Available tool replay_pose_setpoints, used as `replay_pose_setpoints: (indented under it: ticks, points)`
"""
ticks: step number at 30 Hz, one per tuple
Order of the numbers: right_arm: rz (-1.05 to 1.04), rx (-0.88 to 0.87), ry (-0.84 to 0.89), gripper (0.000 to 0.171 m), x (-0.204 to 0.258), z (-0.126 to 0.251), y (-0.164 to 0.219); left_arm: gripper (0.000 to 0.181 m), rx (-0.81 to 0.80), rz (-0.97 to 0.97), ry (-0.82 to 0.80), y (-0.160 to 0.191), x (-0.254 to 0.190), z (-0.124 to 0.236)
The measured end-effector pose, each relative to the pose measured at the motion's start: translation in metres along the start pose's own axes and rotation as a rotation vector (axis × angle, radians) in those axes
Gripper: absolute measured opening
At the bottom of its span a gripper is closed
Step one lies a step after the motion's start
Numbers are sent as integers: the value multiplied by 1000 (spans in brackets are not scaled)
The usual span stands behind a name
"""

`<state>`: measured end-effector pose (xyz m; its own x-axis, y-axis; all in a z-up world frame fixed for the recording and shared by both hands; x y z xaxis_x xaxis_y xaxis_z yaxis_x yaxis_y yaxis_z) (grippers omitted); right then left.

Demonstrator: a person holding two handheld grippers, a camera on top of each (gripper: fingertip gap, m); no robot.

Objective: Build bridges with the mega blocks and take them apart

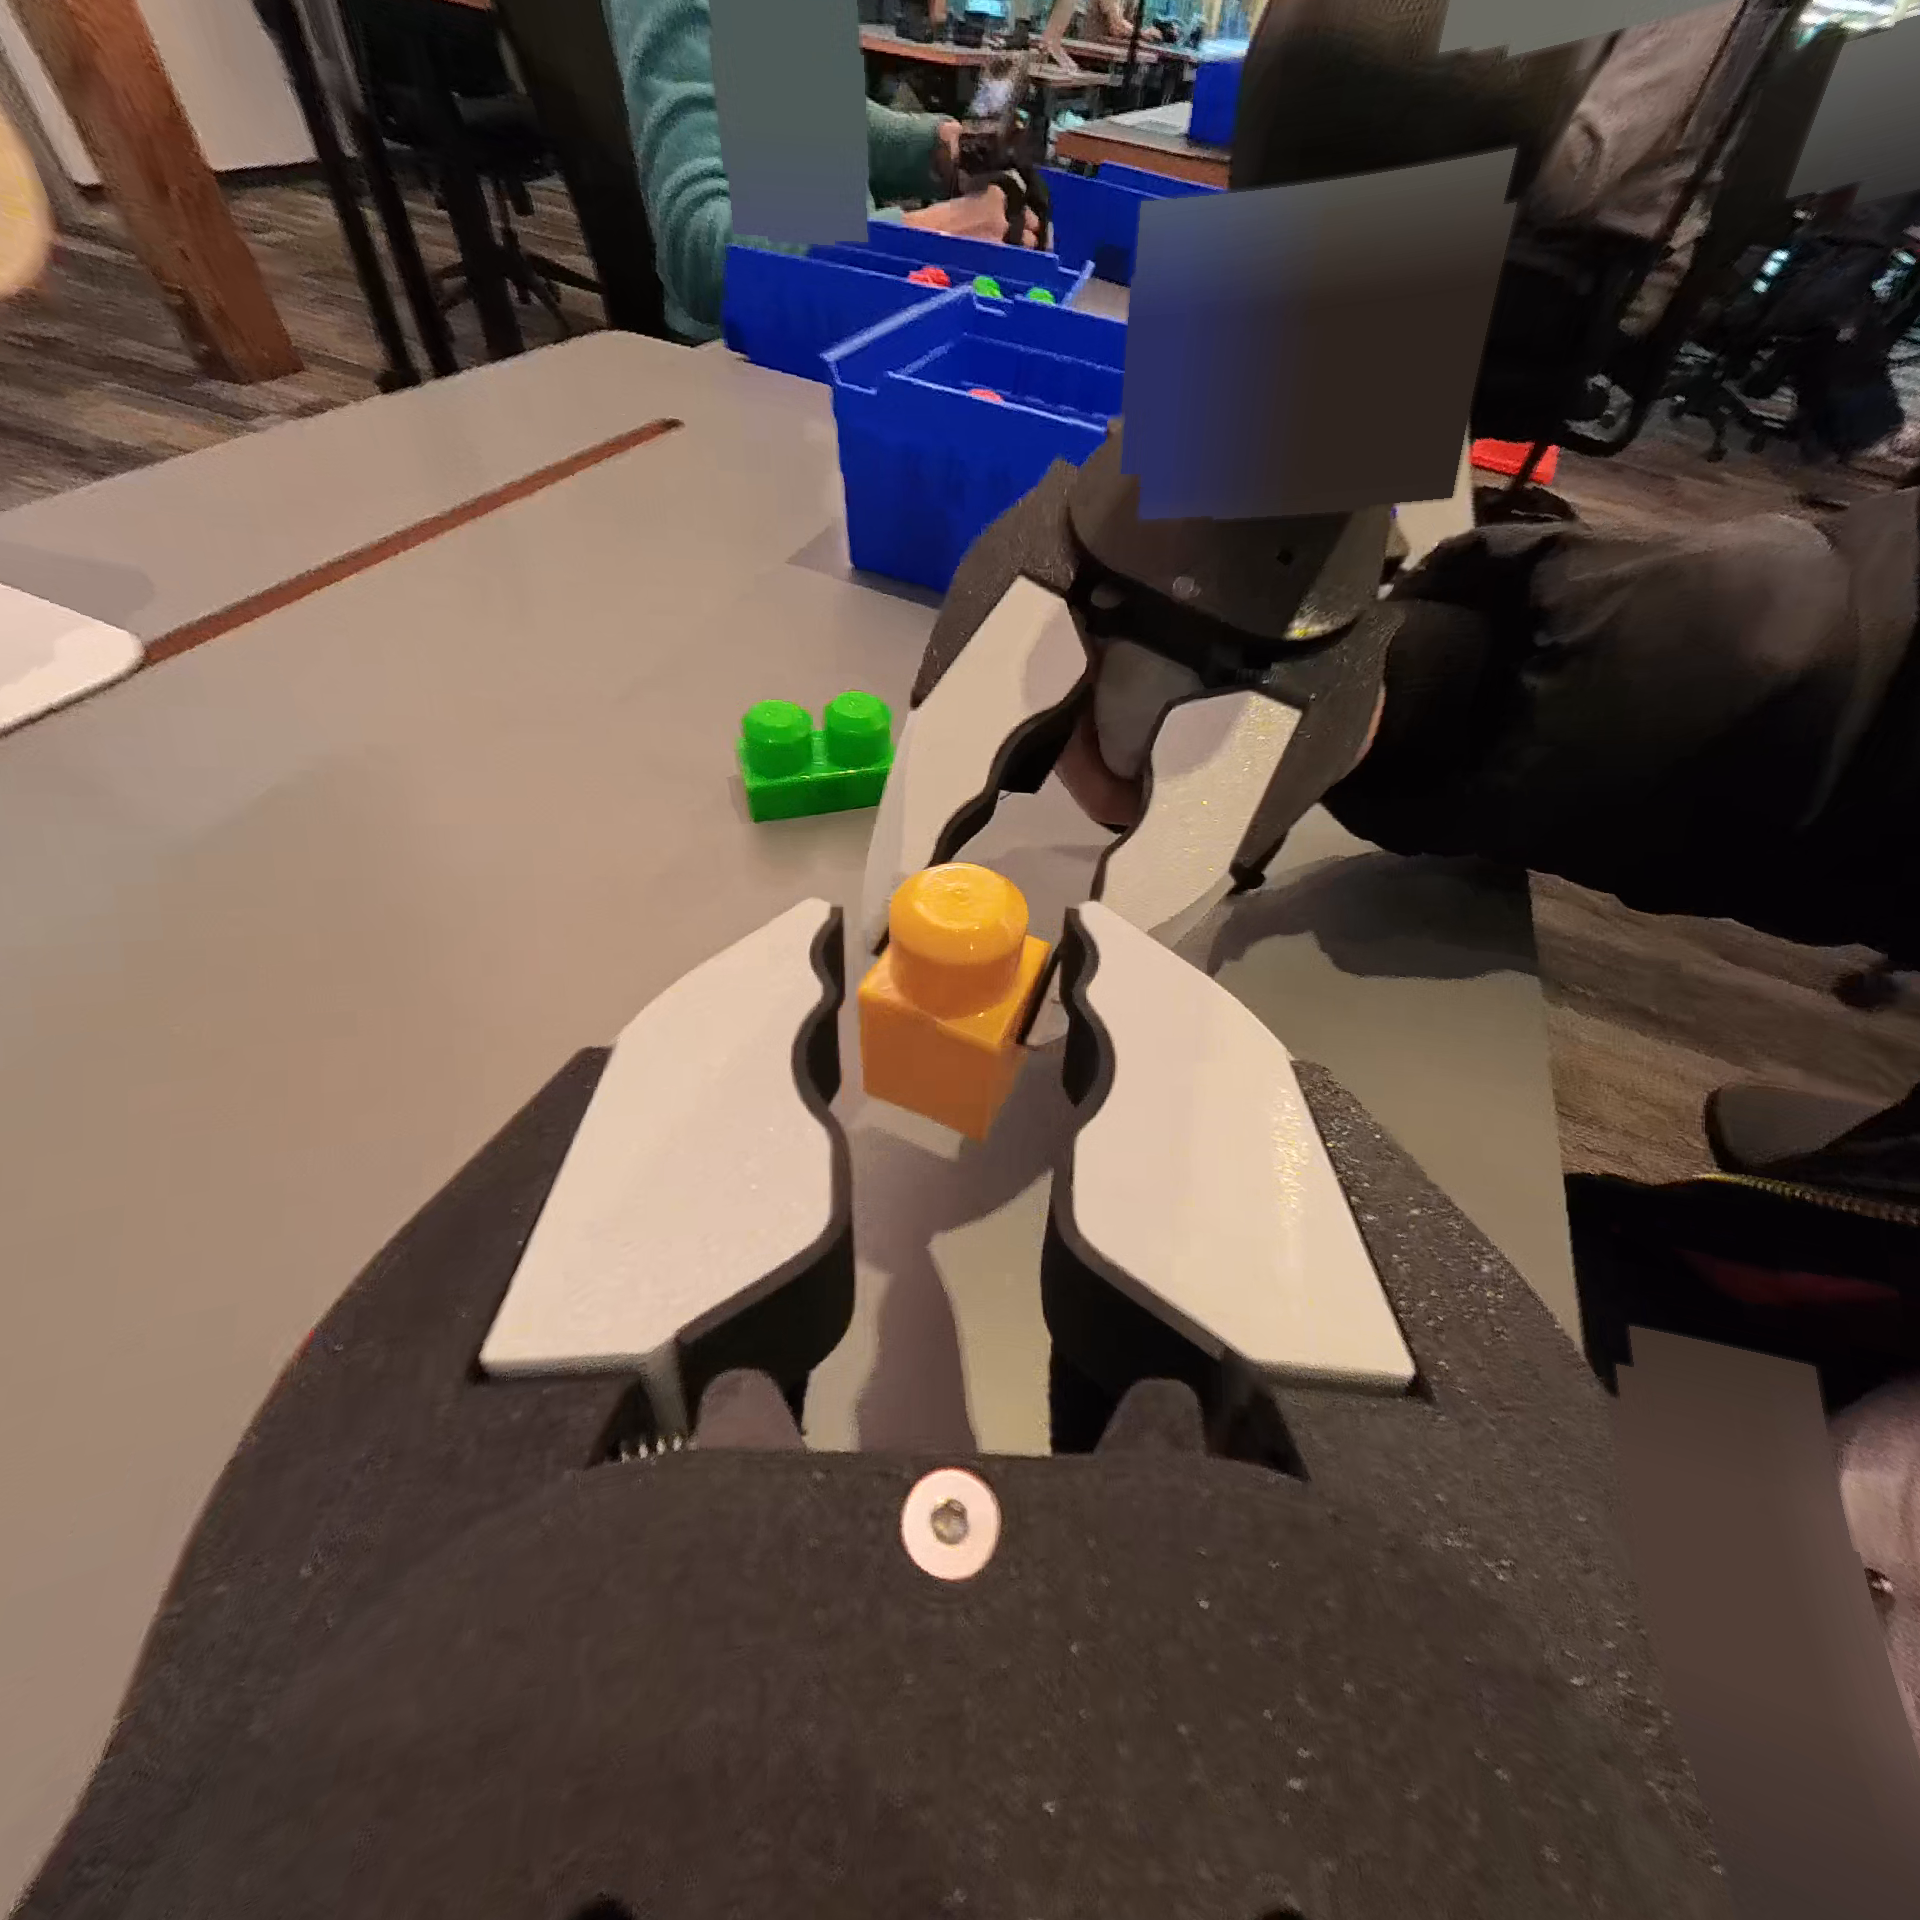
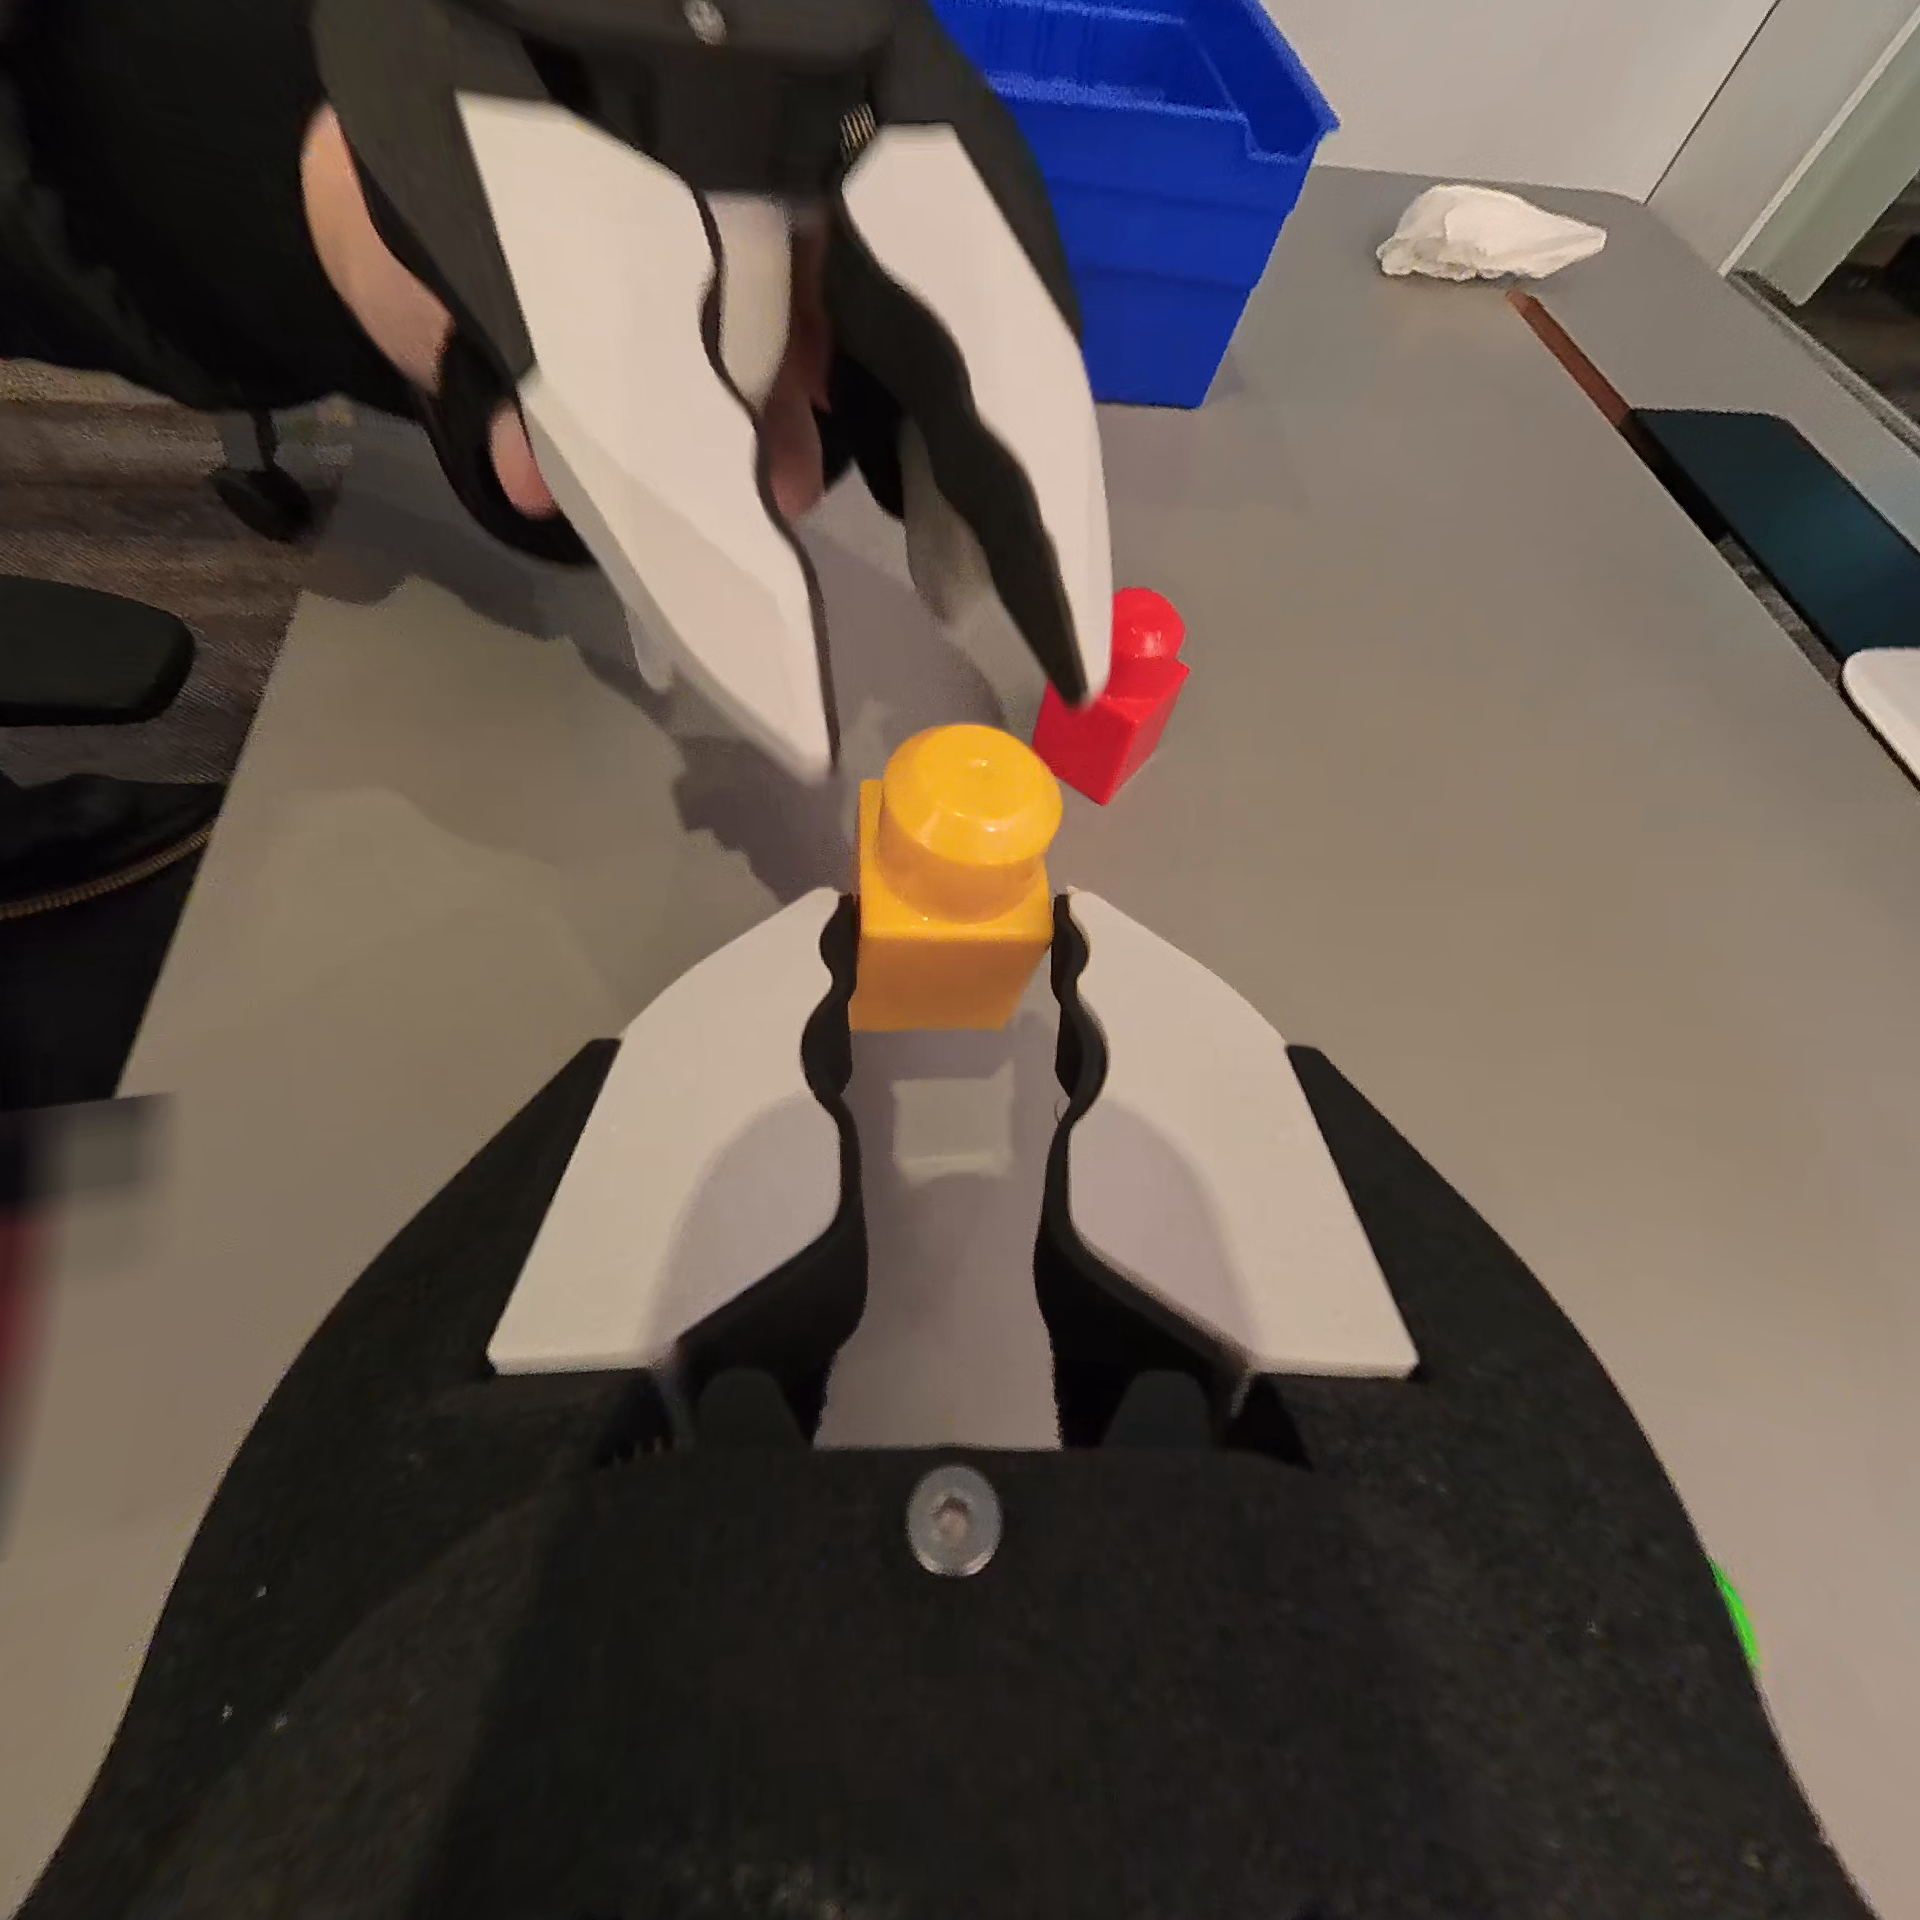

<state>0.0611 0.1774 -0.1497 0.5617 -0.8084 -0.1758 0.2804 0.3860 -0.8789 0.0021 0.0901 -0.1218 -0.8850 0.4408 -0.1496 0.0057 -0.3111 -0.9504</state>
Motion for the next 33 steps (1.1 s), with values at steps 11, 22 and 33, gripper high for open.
replay_pose_setpoints:
  ticks: [11,22,33]
  points:
    - [-65,110,63,35,-30,-26,31,35,-15,-20,-204,9,18,82]
    - [-11,133,93,35,-28,-47,38,27,65,55,-340,34,28,99]
    - [-16,141,185,35,-14,-78,21,21,220,153,-566,66,78,87]
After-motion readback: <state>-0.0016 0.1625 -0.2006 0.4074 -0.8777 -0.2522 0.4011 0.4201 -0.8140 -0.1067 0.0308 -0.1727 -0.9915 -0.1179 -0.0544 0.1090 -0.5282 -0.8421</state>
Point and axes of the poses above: each gripper's, where its closed fingertips meet, z back along the fingers, y out of its underside, x = y × z across the jaws, the point moved 6 cm from there along z, back along the fingers, and after that the axes turned 9 degrees about y, right-handed, at the moved point
